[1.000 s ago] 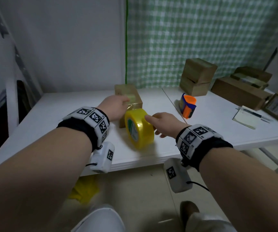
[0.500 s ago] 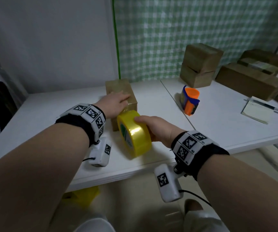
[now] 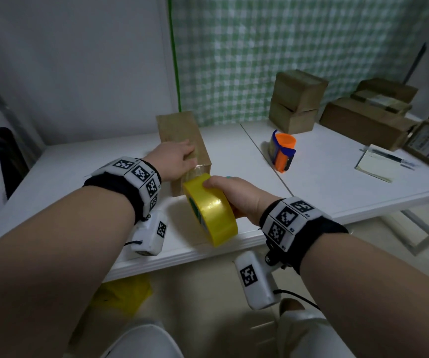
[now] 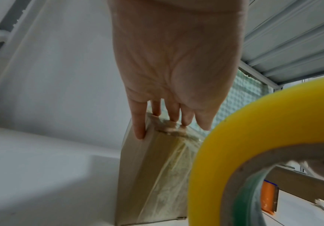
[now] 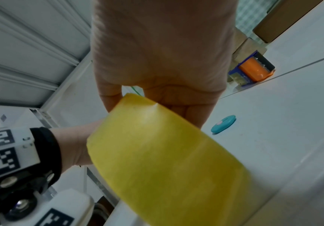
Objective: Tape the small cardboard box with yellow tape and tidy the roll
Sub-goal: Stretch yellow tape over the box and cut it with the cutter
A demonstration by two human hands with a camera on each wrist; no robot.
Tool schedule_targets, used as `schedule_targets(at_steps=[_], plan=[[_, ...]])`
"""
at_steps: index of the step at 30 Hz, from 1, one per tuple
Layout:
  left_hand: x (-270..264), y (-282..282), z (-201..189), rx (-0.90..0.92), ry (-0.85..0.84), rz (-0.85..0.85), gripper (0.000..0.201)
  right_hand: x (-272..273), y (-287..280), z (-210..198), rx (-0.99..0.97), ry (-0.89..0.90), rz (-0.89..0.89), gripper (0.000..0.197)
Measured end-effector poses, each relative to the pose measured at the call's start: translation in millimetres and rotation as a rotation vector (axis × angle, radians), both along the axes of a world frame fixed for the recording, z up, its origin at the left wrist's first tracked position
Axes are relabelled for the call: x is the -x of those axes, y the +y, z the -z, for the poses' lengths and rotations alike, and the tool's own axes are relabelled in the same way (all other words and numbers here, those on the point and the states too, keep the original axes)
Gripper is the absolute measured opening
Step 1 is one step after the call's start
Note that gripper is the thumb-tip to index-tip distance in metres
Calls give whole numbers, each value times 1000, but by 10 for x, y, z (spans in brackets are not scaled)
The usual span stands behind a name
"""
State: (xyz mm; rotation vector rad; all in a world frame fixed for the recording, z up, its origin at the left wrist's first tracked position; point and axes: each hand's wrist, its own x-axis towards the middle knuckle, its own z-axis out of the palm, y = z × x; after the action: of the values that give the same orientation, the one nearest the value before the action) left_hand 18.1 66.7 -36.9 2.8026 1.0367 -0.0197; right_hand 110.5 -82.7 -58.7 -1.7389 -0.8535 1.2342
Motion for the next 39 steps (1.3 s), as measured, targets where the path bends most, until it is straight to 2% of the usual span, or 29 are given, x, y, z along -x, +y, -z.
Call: schedule_targets(at_steps=[5,9,14,18,24,32,34,37,39], plan=[[18,-36,51,-3,36,34,53,61,-14,30,-2,-35,26,47],[-2,-24,38,-12,191,66,68,53,44,27,-7,-48,30,51],[-54,51,-4,-129,293,109,78,0,141,17,9,-60,45,53],[-139,63,15,-199,255,121,77,-46,155,20,17,-71,45,50],[-169,72,-24,-122,205,124,62,-85,104,-15,12,-70,40,50],[-182,-11,-149,-93,390,194,89,-20,-50,-50,54,-24,-6,43],[-149,-7,-173,-47,353,223,83,-1,-75,-36,47,-13,12,42],[-53,-5,-214,76,258,143,62,21,-61,4,19,-40,73,44],[2,-24,-144,63,215,152,51,41,-41,29,14,-69,103,46]])
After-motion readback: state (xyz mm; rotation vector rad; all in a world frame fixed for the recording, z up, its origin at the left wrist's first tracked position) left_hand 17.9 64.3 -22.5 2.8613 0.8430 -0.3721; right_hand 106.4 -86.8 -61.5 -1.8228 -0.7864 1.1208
